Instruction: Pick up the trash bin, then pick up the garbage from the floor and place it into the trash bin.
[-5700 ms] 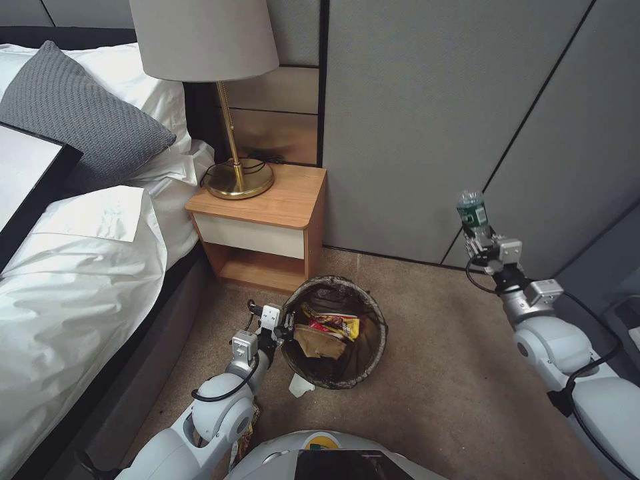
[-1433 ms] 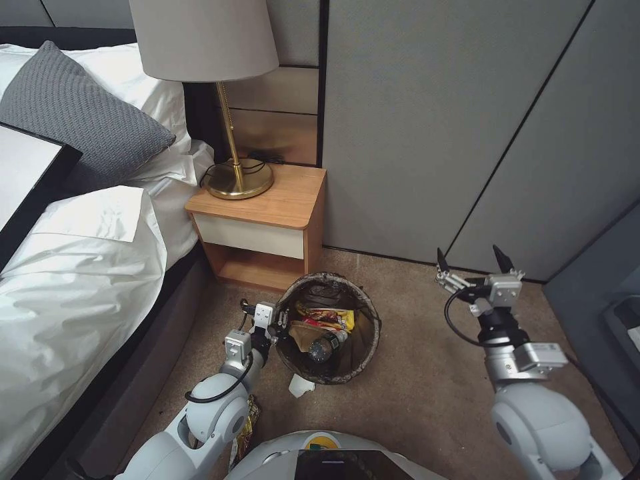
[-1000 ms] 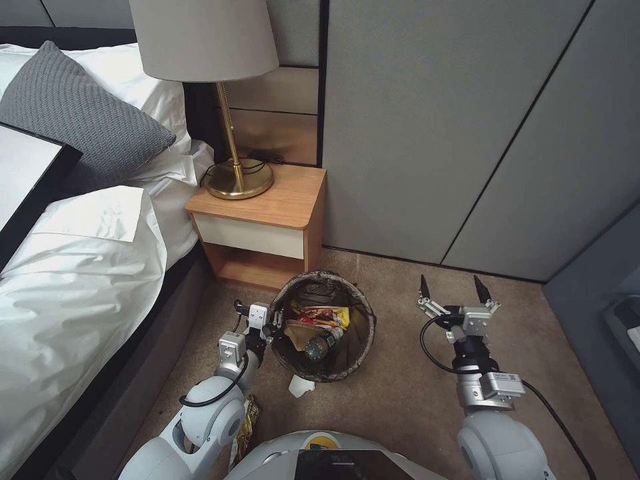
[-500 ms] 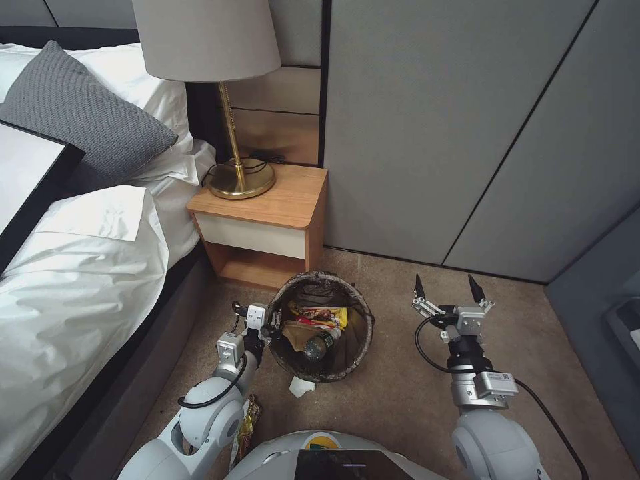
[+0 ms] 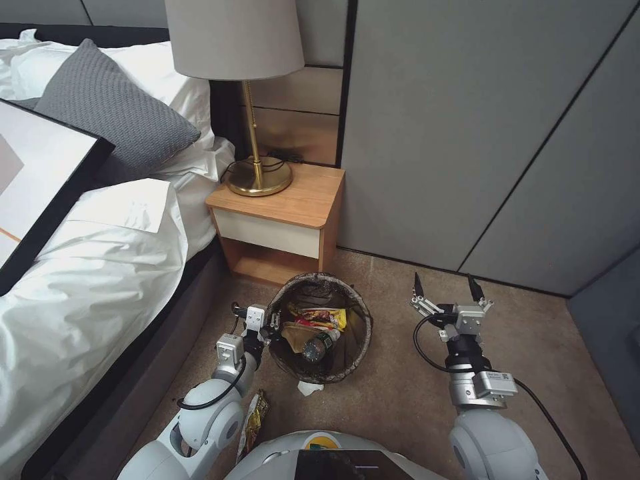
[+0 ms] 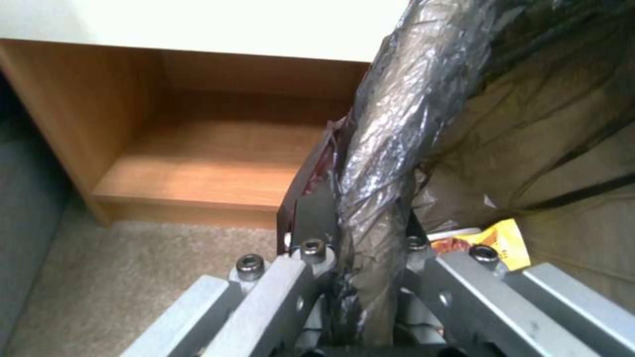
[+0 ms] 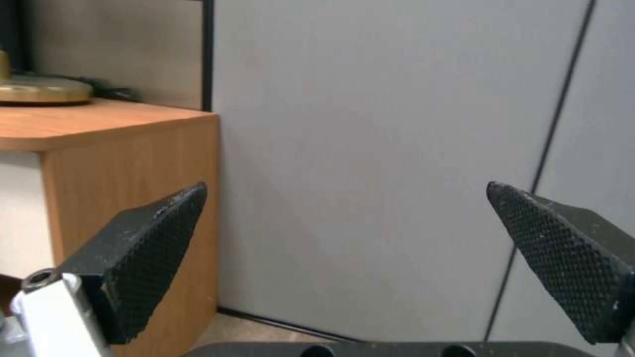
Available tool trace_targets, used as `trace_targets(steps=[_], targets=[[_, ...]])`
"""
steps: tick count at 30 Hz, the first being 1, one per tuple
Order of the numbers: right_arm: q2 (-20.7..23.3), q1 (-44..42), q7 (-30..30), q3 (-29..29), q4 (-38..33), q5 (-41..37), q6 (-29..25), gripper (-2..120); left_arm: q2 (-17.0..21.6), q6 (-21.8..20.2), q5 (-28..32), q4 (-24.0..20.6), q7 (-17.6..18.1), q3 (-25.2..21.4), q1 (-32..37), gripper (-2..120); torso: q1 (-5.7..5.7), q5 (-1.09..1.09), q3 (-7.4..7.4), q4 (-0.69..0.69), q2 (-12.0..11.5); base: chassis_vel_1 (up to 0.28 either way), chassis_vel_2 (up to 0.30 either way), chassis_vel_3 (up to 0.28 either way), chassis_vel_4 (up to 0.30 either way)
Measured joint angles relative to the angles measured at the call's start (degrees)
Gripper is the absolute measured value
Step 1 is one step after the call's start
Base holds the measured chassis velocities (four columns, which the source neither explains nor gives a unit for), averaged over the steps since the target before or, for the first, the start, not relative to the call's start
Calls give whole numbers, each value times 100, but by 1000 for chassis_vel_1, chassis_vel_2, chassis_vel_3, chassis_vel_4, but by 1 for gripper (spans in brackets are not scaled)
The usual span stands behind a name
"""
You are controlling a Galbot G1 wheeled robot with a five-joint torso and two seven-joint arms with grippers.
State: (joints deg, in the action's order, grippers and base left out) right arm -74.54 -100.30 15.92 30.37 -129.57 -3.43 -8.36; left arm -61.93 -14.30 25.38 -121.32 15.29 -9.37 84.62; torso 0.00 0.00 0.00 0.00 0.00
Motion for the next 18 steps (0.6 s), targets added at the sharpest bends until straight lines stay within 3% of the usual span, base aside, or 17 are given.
trace_targets(steps=[18], targets=[[1, 3, 10, -35, -23, 7, 17, 100, -2, 6, -4, -2, -1, -11, 3, 3, 0, 0, 0, 0, 0, 5, 6, 10, 7]])
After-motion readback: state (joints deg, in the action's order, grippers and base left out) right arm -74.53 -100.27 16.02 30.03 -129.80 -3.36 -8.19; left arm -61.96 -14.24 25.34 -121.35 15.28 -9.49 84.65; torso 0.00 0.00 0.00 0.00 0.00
